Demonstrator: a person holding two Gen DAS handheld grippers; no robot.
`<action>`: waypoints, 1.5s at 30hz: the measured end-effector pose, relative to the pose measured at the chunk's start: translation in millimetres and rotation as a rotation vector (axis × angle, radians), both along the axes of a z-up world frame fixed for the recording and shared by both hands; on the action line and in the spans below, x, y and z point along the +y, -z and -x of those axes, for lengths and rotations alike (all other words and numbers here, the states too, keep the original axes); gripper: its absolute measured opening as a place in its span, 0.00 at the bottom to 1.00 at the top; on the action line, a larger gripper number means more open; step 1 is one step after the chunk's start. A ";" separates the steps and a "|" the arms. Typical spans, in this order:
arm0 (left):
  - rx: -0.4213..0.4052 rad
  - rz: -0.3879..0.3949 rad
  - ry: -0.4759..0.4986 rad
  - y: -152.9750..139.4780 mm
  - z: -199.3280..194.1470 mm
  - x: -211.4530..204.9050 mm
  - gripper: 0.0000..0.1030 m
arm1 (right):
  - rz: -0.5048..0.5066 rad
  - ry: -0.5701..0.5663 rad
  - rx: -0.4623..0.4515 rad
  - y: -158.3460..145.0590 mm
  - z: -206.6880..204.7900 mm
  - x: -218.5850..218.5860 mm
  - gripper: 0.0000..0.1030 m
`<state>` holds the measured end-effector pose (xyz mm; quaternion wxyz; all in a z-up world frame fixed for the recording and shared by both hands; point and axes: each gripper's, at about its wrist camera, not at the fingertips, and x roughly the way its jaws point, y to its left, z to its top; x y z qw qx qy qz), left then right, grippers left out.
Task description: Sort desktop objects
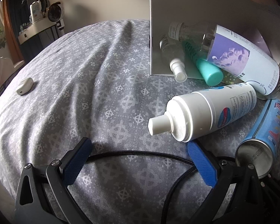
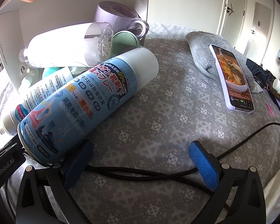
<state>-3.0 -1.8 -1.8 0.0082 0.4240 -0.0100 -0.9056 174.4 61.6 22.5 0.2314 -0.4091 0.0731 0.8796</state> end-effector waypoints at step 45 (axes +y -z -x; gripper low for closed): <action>-0.006 0.006 0.003 0.9 1.0 2.0 1.00 | -0.001 0.002 -0.005 -4.7 26.4 -8.3 1.00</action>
